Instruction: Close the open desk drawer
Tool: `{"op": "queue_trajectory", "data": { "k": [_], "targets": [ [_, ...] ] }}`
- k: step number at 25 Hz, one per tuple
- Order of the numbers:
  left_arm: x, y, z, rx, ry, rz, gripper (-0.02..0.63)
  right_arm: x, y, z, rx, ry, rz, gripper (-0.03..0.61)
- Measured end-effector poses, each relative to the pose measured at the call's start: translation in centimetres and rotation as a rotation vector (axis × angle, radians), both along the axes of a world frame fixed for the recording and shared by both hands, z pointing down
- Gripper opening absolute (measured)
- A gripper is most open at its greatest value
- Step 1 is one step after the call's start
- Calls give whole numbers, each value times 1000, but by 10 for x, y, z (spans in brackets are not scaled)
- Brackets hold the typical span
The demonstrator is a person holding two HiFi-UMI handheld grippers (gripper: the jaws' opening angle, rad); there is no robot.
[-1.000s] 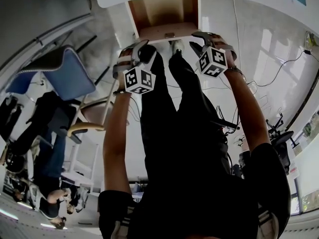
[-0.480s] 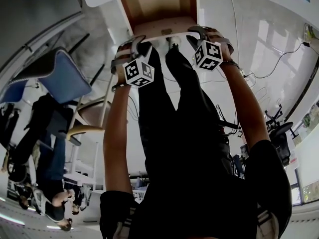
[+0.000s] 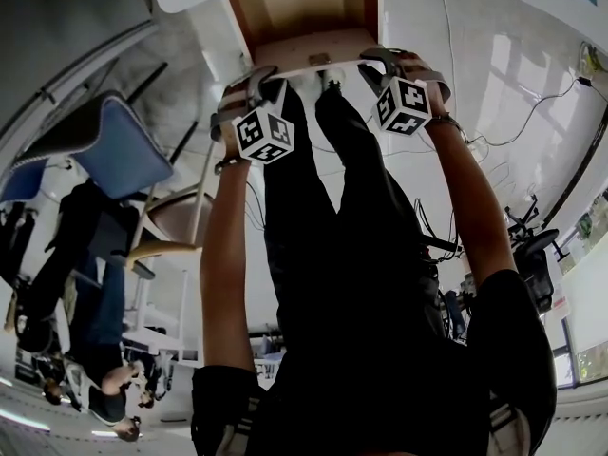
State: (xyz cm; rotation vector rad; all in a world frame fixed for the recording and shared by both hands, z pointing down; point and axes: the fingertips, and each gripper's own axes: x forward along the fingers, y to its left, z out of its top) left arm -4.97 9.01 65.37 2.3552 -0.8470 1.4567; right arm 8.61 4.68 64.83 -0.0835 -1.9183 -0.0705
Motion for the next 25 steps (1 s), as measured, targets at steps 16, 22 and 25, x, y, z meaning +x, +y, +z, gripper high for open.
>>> {"op": "queue_trajectory", "data": {
  "k": [16, 22, 25],
  "targets": [
    [-3, -7, -18, 8, -14, 2, 109, -2, -4, -17, 15, 0, -38, 71],
    [-6, -14, -36, 4, 7, -6, 109, -5, -11, -34, 6, -23, -28, 71],
    [-6, -17, -44, 4, 11, -4, 109, -5, -15, -42, 2, -26, -27, 71]
  ]
}}
